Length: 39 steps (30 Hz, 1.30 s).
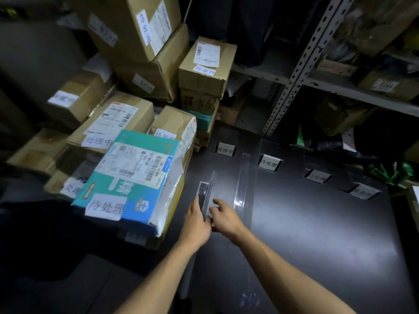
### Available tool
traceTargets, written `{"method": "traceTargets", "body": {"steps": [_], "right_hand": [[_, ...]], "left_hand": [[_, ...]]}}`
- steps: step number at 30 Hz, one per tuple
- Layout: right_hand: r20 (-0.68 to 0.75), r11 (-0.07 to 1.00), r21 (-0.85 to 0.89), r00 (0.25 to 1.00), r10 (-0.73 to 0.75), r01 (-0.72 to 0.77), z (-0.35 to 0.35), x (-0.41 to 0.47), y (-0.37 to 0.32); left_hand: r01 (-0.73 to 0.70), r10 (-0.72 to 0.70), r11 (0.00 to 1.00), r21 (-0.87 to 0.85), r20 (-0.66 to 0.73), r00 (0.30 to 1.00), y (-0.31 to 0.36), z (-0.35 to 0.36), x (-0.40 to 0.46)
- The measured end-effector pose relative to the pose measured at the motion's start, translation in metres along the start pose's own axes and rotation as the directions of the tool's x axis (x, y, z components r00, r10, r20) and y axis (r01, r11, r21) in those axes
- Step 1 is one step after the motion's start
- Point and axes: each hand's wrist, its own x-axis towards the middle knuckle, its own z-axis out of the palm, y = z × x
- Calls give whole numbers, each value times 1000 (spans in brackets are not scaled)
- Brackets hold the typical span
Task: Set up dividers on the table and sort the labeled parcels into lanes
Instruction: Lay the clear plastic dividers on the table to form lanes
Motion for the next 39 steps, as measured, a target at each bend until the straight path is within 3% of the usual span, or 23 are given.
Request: {"method": "traceTargets", "body": {"steps": [2, 5, 9, 14, 18, 20, 22, 24, 26, 28, 32, 35, 37, 39], "right_hand": [[47, 998, 43, 998, 50, -52, 14, -7, 6], [56, 998, 31, 997, 59, -60, 28, -13, 8], [19, 998, -29, 998, 61, -61, 29, -12, 6], [37, 993, 73, 995, 93, -96, 28, -13, 3], [92, 971, 175, 984, 150, -165, 20, -18, 0], [98, 983, 140, 990, 104, -118, 14, -22, -4], [-15, 1000, 19, 1000, -23, 24, 4, -24, -9], [-267, 990, -17, 954, -138, 139, -9, -30, -19], [-459, 955, 203, 882, -104, 218, -26, -35, -28], [-453, 917, 315, 888, -82, 245, -46, -40, -31], [-248, 977, 195, 968, -35, 86, -68, -49, -20], [-276, 1000, 1, 961, -28, 29, -71, -48, -1], [-318, 966, -255, 947, -46, -39, -71, -43, 13], [-324, 935, -346, 945, -38, -81, -70, -42, 23]], "left_hand": [[116, -117, 993, 17, 164, 980, -16, -2, -9], [96, -86, 995, -26, 249, 965, -27, -7, -21], [43, -37, 999, -26, 201, 979, -21, -15, -29], [29, -33, 999, 42, 99, 995, -2, -33, -42], [-40, 40, 995, 88, 2, 999, 36, -52, -58], [-109, 115, 988, 106, -47, 992, 56, -57, -67], [-184, 194, 977, 107, -86, 977, 74, -58, -75], [-228, 237, 969, 96, -100, 966, 87, -54, -79], [-247, 256, 963, 103, -78, 964, 93, -43, -79], [-231, 234, 968, 98, -20, 972, 93, -28, -79], [-173, 166, 981, 84, 87, 982, 76, 5, -82], [-127, 116, 989, 78, 132, 984, 62, 28, -85], [-95, 83, 993, 69, 151, 985, 55, 42, -86], [-51, 45, 998, 33, 175, 984, 50, 53, -85]]}}
